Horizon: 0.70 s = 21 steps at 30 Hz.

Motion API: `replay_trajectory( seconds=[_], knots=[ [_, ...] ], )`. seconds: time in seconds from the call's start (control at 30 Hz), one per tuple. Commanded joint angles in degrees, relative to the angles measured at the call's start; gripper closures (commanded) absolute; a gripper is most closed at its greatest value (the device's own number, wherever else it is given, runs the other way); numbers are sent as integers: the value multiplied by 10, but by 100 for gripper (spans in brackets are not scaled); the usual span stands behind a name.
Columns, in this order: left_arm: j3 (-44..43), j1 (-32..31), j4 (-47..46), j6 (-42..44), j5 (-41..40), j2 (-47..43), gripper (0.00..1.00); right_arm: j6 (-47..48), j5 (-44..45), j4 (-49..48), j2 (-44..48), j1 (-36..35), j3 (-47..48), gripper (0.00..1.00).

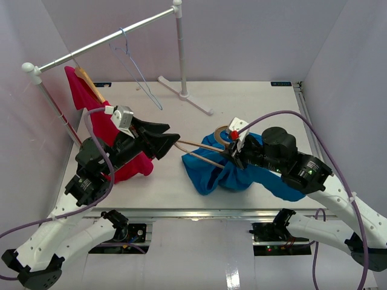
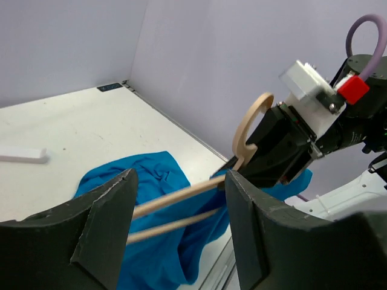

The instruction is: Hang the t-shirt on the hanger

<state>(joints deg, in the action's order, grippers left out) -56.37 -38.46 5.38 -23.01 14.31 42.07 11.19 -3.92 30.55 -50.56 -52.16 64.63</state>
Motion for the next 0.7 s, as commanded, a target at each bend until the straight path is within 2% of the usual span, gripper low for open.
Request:
replay_trajectory(
  seconds=[0.0,0.23,0.43,0.67],
  knots=[
    [56,-1,42,-78,-19,-15,32,-49,110,-79,20,0,2,92],
    [178,-1,-73,-161,65,36,34,-89,140,-116,8,0,-4,92],
    [242,-5,-169,-196,88,117,34,-104,176,-148,2,-1,-29,92],
    [230,-49,-212,-218,54,225,36,-110,190,-178,2,0,-61,92]
  ],
)
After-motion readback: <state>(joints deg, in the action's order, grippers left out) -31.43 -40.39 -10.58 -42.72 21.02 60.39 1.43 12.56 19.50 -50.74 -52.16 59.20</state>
